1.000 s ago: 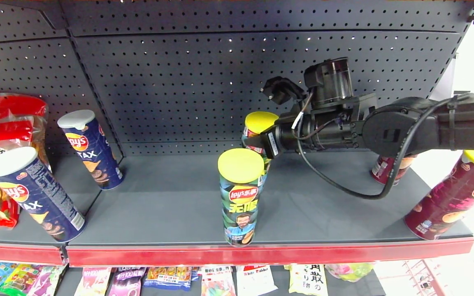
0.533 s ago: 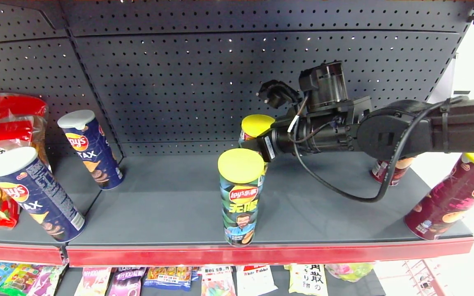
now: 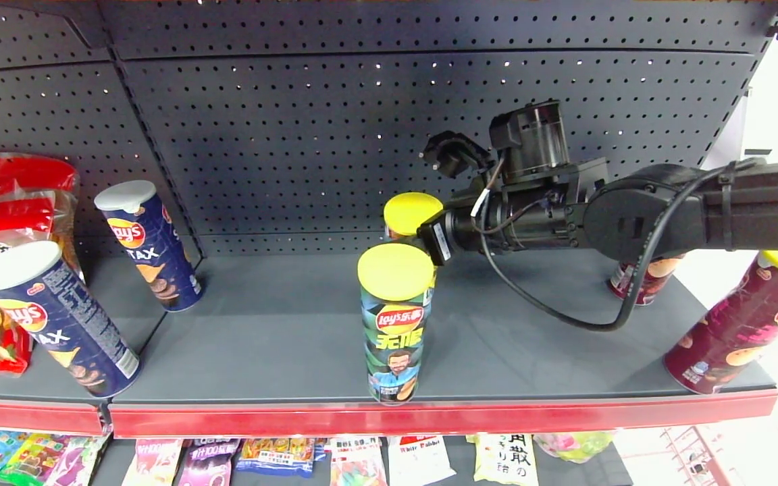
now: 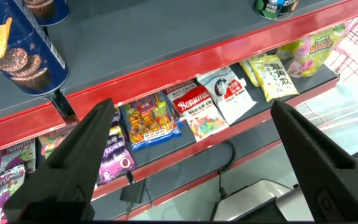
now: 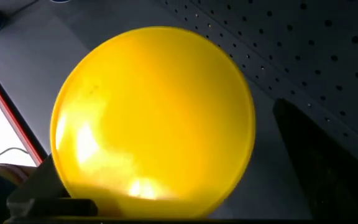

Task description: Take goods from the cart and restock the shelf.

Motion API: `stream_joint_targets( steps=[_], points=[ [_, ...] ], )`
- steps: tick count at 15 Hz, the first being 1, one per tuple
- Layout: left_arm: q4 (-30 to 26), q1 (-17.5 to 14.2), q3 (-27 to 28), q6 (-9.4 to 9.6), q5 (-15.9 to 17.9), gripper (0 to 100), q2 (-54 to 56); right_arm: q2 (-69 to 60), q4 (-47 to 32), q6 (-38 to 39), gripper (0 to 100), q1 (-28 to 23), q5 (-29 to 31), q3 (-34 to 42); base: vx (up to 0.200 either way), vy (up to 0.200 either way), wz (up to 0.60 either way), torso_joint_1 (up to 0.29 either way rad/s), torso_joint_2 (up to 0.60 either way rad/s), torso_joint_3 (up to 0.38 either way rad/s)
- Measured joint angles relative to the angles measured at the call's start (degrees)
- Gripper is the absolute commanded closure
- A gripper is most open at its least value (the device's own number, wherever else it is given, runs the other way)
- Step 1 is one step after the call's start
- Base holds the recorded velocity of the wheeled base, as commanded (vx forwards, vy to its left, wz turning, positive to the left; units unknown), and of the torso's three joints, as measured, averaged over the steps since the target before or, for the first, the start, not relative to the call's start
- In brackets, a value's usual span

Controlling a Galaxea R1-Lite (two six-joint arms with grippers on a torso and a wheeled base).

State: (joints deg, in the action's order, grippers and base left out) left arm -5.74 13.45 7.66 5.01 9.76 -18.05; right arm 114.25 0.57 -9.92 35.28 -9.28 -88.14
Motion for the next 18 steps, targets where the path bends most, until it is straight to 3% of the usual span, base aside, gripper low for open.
stream_joint_targets(
  steps=[10, 18],
  points=[
    [-2.2, 0.0, -0.9, -0.01, 0.4, 0, 2.0, -3.8, -0.4, 0.6, 0, -0.6, 0.1, 1.3, 0.0, 0.0, 0.0, 0.0, 0.0, 0.0],
    [-2.2, 0.0, -2.4, -0.09, 0.4, 0, 3.0, -13.7, -0.2, 0.6, 0, -3.5, 0.6, 12.3, 0.0, 0.0, 0.0, 0.0, 0.0, 0.0]
  ],
)
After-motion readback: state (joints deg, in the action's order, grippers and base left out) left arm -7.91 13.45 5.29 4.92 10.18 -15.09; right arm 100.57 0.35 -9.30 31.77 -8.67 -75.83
